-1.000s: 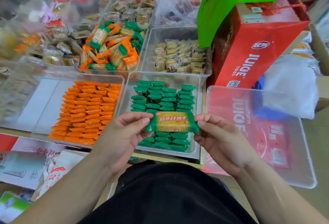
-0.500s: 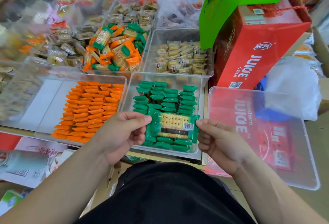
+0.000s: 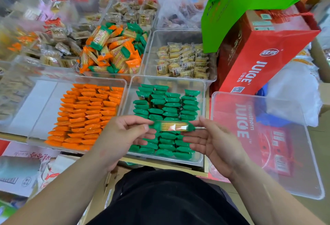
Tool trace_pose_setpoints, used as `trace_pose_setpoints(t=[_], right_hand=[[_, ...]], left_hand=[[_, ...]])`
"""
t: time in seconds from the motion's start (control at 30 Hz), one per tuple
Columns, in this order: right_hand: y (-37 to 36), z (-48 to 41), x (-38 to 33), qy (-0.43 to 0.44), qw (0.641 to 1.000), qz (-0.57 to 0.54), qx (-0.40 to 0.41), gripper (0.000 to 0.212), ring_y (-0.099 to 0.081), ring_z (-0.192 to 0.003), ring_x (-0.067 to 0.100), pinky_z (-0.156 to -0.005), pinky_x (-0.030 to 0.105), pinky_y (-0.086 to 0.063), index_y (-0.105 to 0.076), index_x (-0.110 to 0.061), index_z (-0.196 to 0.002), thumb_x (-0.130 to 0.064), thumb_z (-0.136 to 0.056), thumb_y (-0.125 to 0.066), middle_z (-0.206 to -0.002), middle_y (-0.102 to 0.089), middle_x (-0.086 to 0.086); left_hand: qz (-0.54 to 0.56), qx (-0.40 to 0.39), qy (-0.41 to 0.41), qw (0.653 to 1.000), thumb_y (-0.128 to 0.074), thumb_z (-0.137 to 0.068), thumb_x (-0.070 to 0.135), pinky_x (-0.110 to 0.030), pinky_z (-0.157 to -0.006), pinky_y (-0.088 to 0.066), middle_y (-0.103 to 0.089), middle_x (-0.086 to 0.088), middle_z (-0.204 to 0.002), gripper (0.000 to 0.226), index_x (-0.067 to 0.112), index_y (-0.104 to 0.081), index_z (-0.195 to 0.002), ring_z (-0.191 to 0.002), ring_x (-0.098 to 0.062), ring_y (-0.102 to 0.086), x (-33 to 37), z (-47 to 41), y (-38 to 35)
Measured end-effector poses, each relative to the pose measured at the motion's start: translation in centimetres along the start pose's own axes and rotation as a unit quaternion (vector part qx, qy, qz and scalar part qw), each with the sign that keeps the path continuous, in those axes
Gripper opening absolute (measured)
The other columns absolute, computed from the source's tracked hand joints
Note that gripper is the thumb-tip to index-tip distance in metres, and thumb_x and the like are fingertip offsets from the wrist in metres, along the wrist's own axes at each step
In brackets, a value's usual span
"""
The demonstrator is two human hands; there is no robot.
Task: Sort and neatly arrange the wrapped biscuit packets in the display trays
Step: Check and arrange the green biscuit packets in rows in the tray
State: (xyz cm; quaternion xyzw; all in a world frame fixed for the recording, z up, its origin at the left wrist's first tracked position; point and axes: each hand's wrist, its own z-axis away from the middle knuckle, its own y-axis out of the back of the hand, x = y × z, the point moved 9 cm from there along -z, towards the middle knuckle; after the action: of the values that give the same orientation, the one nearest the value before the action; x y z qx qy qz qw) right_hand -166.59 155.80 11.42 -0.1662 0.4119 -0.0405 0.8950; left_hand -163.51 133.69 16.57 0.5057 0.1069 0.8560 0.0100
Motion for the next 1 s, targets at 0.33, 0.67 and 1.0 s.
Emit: trace_pose_setpoints(t=[0.33,0.67,1.0], right_hand=[[-0.2,-6.5,0.0,0.057,0.989,0.067,0.115,0.033,-0.073,-0.09,0.025,-0.082,0.032,-0.058,-0.062,-0.019,-0.113,-0.003,-0.086,-0.074,-0.098,-0.072,0.013],[-6.3,-11.4,-5.0,0.376,0.762,0.521,0.073,0.033,-0.061,-0.101,0.009,-0.094,0.019,-0.047,-0.072,-0.013,-0.118,-0.012,-0.085,-0.073,-0.107,-0.07,-0.001],[-8.7,-15.0,-0.7,0.404,0.655,0.639,0.028,0.04,-0.065,-0.083,0.031,-0.077,0.035,-0.057,-0.076,-0.009,-0.111,0.005,-0.074,-0.079,-0.096,-0.071,0.006]], left_hand=[[-0.117,0.023,-0.02,0.993,-0.071,-0.091,0.021,-0.038,-0.088,-0.057,-0.074,0.01,-0.092,0.013,0.033,-0.073,-0.097,-0.09,-0.009,-0.068,-3.8,-9.1,1.6],[-0.4,-0.026,-0.142,0.905,-0.065,-0.095,0.015,-0.028,-0.079,-0.043,-0.065,0.003,-0.11,0.025,0.025,-0.073,-0.116,-0.093,-0.017,-0.059,-2.7,-21.9,1.5],[-0.539,-0.13,-0.164,0.816,-0.074,-0.086,0.027,-0.039,-0.09,-0.05,-0.063,0.001,-0.112,0.029,0.028,-0.07,-0.114,-0.102,-0.022,-0.058,-3.1,-25.2,-1.9]])
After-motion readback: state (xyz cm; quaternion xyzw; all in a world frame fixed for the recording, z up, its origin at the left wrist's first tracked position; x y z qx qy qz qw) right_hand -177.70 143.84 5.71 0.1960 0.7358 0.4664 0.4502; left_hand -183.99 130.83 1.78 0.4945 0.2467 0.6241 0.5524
